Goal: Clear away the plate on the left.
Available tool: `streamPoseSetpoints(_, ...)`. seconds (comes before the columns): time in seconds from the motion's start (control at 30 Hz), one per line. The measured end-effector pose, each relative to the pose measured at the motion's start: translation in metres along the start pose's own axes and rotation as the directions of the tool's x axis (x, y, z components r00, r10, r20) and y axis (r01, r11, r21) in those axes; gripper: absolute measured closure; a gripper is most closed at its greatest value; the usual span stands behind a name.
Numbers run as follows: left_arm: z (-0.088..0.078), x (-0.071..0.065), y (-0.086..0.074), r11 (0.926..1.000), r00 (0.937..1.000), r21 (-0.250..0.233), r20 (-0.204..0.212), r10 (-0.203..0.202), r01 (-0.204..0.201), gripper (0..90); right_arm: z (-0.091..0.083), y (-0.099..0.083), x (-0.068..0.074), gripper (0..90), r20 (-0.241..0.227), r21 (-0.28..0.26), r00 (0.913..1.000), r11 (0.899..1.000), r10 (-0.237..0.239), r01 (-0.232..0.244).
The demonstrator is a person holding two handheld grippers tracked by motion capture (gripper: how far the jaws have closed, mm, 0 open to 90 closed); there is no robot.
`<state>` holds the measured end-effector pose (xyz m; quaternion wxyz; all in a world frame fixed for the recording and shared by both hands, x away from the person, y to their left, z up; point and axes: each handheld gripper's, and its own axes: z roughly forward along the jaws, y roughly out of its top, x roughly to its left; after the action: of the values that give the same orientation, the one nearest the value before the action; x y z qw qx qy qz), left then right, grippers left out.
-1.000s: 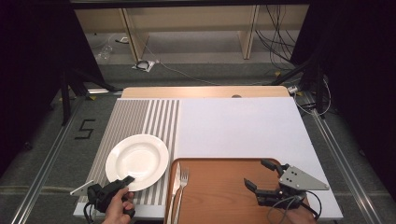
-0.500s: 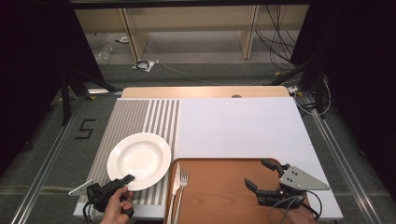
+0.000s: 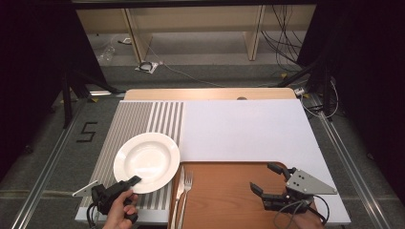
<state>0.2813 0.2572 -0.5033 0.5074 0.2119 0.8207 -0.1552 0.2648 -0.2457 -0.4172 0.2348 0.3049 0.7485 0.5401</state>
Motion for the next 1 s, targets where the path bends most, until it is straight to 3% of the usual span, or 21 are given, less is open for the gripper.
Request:
streamPoseSetpoints(0.23, 0.002, -0.006, -0.005, 0.9990, 0.9991, 0.029, 0.024, 0.035, -0.036, 79.8, 0.000, 0.000, 0.000, 18.3, 0.003, 0.006, 1.0000, 1.000, -0.001, 0.001)
streamPoseSetpoints(0.47, 0.006, -0.013, -0.012, 0.9939, 0.9967, 0.091, 0.057, 0.058, -0.063, 79.7, 0.000, 0.000, 0.000, 18.4, 0.001, 0.002, 1.0000, 1.000, 0.002, -0.002)
streamPoseSetpoints(0.8, 0.012, -0.021, -0.028, 0.9817, 0.9923, 0.165, 0.094, 0.081, -0.096, 79.4, 0.000, 0.000, -0.001, 18.4, 0.007, -0.001, 1.0000, 1.000, 0.005, -0.005)
streamPoseSetpoints(1.0, 0.015, -0.024, -0.036, 0.9717, 0.9895, 0.199, 0.092, 0.111, -0.128, 79.1, -0.001, 0.000, -0.001, 18.3, 0.009, -0.003, 0.9999, 1.000, 0.007, -0.007)
